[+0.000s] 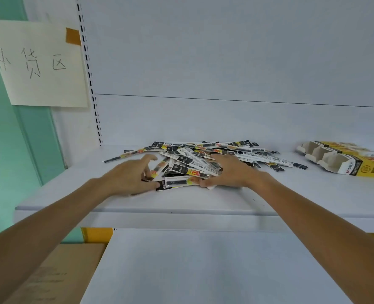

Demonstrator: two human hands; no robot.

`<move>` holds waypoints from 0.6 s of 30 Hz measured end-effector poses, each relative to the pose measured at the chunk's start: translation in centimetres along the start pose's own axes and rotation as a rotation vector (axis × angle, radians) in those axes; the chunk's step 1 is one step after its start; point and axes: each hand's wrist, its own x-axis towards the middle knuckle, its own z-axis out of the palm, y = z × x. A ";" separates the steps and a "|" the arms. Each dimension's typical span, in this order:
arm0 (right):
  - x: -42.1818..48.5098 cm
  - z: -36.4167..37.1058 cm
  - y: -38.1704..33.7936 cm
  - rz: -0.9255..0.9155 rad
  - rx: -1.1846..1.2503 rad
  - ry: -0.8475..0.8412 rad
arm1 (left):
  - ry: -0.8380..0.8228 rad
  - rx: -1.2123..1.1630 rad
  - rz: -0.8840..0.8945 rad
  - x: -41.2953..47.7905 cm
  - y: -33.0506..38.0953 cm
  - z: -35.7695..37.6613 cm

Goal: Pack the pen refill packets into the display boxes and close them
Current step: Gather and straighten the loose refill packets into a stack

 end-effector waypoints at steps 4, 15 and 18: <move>0.7 1.0 -0.9 0.063 -0.001 0.016 | -0.015 -0.128 0.040 -0.1 -0.3 0.4; 3.4 1.7 0.4 0.112 -0.136 0.238 | 0.008 -0.171 0.153 -0.3 -1.7 -0.1; 3.5 1.6 -0.1 -0.017 -0.129 0.271 | 0.010 -0.136 0.221 0.0 -0.8 -0.1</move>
